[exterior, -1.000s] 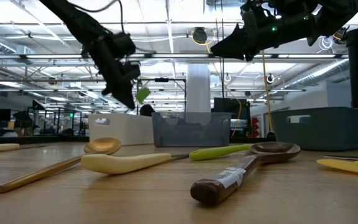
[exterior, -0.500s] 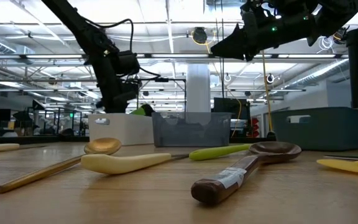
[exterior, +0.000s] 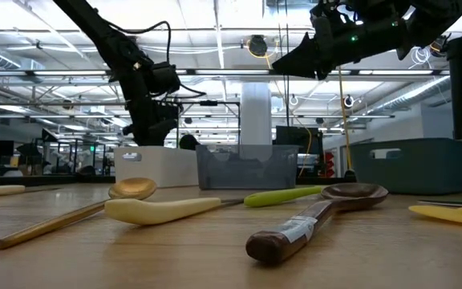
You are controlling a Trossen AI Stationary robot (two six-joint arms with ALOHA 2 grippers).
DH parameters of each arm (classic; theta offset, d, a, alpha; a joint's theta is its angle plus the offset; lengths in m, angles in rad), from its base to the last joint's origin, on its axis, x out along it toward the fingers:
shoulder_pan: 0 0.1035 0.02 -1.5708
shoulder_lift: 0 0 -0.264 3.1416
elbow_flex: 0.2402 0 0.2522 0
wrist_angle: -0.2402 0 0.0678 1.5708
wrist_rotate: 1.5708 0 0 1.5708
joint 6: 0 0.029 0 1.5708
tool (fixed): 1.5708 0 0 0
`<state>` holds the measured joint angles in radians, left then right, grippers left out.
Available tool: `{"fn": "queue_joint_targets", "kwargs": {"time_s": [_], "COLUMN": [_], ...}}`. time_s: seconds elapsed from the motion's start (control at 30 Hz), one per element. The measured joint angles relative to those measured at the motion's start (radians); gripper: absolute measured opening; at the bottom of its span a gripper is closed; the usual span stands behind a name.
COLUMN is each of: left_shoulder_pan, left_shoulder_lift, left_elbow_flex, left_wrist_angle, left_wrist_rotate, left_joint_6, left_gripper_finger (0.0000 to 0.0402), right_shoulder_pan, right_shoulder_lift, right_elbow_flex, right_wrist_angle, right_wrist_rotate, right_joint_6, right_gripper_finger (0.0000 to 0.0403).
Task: Pick & Place Kitchen Items
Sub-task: Put the yellow spatula into the white bin
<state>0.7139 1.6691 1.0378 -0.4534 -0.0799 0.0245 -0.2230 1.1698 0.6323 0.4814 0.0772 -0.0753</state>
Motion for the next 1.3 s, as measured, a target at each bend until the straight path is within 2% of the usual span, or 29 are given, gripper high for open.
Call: {"fn": "queue_joint_targets", "kwargs": {"time_s": [0.17,0.43,0.63,0.83,0.97,1.1,1.17,1.3], "left_shoulder_pan": [-0.015,-0.096,-0.172,-0.222,-0.238,-0.244,-0.244,-0.243], "left_shoulder_lift": [-0.065,-0.246,-0.314,-0.316,-0.316,-0.316,-0.316,-0.316], "left_elbow_flex": [0.000,0.000,0.000,0.000,0.001,0.001,0.001,0.001], "left_wrist_angle": [0.001,0.003,0.021,0.110,0.166,0.191,0.191,0.190], "left_wrist_rotate": [0.000,0.001,0.001,0.002,0.001,0.001,0.000,0.000], "left_joint_6": [-0.034,-0.034,-0.035,-0.029,-0.028,-0.027,-0.027,-0.014], "left_gripper_finger": [0.0133,0.0134,0.0134,0.0134,0.0134,0.0134,0.0134,0.0134], "right_shoulder_pan": [0.000,0.033,0.120,0.234,0.298,0.345,0.359,0.397], "right_shoulder_lift": [0.000,0.000,0.000,0.000,0.001,0.036,0.076,0.187], "right_elbow_flex": [0.000,-0.001,-0.001,0.008,0.098,0.196,0.238,0.309], "right_wrist_angle": [-0.023,-0.073,-0.110,-0.155,-0.188,-0.240,-0.297,-0.414], "right_wrist_rotate": [0.000,-0.002,-0.053,-0.055,-0.044,0.031,0.027,-0.015], "right_joint_6": [0.009,0.014,0.141,0.217,0.196,0.130,0.168,0.344], "right_gripper_finger": [0.0155,0.0155,0.0155,0.0155,0.0155,0.0155,0.0155,0.0155]}}
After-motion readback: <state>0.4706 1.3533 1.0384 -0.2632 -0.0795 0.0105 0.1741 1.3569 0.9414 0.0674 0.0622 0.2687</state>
